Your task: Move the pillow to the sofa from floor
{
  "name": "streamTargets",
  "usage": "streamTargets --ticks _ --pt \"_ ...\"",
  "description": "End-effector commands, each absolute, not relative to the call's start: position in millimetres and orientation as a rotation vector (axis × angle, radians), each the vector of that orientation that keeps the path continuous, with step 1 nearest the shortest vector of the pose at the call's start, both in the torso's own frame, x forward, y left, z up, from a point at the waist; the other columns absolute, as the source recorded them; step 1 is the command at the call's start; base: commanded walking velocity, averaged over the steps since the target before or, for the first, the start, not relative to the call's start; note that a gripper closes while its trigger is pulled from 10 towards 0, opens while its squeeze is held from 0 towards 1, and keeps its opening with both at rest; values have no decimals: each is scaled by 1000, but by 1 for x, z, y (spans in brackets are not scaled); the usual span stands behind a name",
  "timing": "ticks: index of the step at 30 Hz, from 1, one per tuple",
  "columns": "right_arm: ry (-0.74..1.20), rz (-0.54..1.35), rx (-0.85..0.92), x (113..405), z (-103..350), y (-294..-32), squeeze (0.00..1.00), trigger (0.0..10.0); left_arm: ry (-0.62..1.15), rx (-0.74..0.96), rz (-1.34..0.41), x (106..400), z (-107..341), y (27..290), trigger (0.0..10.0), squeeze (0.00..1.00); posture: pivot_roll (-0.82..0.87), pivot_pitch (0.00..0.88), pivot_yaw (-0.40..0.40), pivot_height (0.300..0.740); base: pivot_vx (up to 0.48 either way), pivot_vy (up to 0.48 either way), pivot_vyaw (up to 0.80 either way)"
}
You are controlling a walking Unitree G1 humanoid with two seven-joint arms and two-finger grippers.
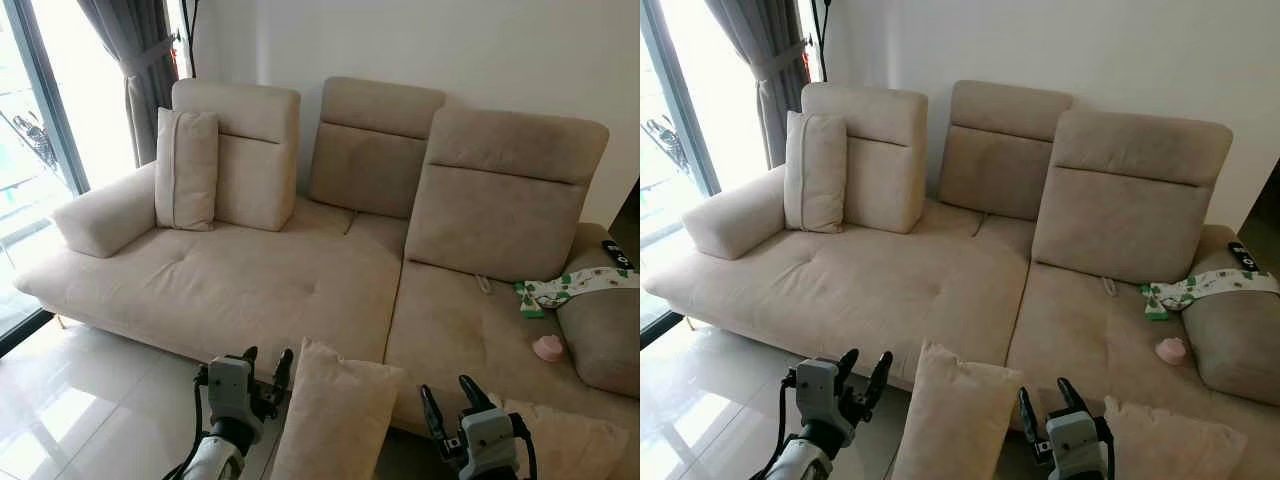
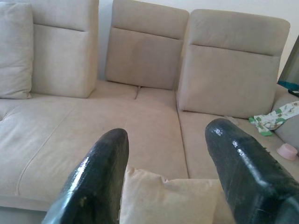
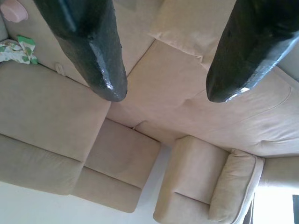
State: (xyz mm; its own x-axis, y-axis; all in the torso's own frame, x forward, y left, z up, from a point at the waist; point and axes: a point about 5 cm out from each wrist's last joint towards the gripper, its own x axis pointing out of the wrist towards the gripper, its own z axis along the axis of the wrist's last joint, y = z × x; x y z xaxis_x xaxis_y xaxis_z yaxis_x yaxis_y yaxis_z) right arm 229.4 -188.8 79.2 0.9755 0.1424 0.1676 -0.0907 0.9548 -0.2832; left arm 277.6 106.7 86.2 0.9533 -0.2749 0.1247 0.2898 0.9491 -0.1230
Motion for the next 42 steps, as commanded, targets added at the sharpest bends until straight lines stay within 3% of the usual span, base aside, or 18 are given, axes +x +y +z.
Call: streamTargets --ticks 1,27,42 --pt "-201 124 -282 228 81 -187 0 10000 -94 -155 -305 275 84 101 10000 0 49 0 -17 728 247 0 0" --pt "-209 130 -295 230 83 -187 0 10000 -99 -157 -337 277 86 94 10000 0 37 0 -19 728 285 0 0" --pt "-212 115 -299 235 84 -185 0 10000 -96 -168 -340 280 87 92 10000 0 36 0 -17 728 0 0 0"
